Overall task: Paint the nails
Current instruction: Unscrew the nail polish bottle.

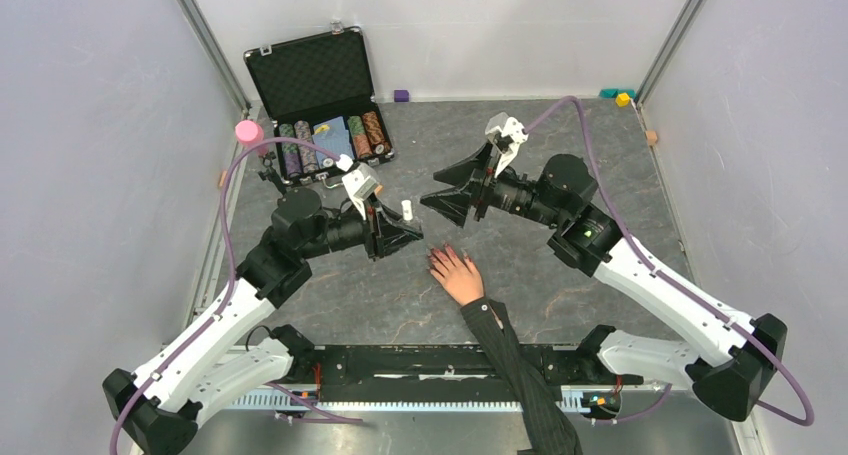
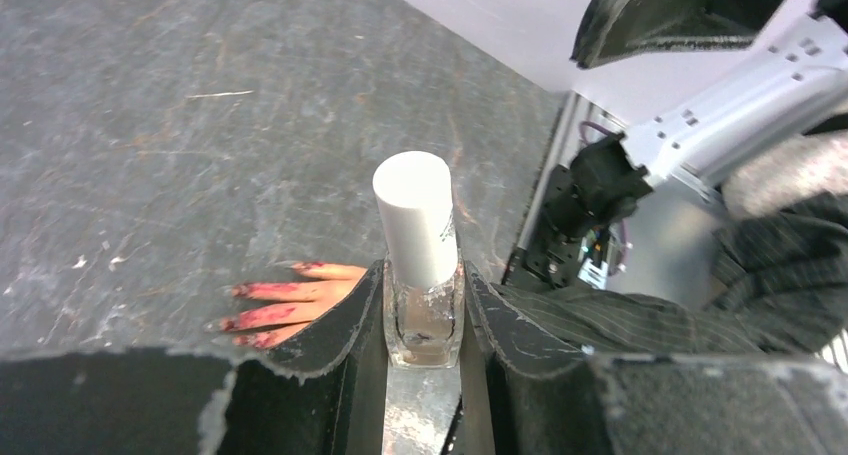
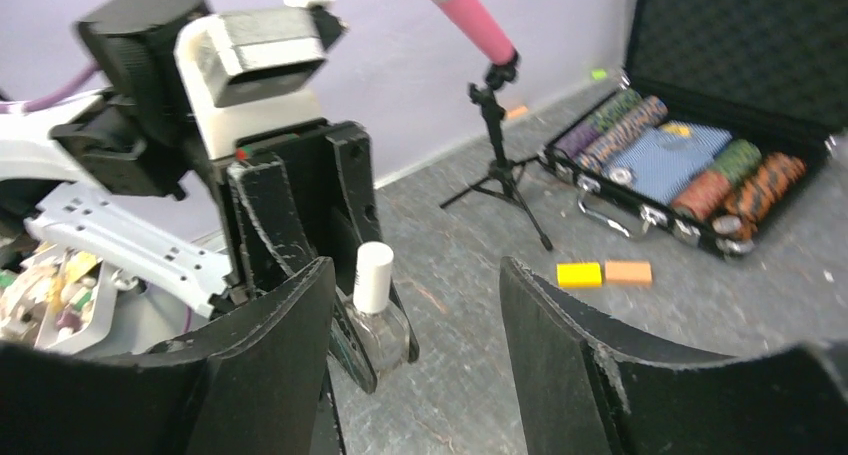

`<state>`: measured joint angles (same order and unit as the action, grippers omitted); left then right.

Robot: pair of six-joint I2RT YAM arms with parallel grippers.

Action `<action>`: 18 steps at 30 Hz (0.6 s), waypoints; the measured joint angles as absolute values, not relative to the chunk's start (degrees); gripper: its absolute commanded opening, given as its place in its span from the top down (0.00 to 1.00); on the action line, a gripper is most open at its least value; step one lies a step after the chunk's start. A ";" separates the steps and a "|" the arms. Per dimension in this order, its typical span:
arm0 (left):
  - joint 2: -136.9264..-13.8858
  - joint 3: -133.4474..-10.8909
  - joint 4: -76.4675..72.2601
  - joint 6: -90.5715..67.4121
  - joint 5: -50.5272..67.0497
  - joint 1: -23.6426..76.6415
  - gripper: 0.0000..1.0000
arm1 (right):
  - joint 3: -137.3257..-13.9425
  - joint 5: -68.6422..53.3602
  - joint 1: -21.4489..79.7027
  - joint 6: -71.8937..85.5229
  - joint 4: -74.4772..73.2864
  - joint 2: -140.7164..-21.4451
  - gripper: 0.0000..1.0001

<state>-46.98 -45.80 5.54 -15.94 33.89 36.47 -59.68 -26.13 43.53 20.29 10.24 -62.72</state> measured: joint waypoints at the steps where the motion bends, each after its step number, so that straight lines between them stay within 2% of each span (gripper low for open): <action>1: -47.00 -45.80 6.11 -15.92 32.40 36.47 0.98 | -59.68 -24.86 43.53 20.43 9.26 -62.83 0.33; 7: -48.16 -45.80 8.91 -15.92 27.09 36.47 0.98 | -59.70 -20.03 44.34 22.72 6.28 -64.34 0.38; 18: -49.15 -45.80 10.61 -15.92 25.98 36.47 0.98 | -61.80 -19.18 47.77 25.32 5.26 -70.26 0.47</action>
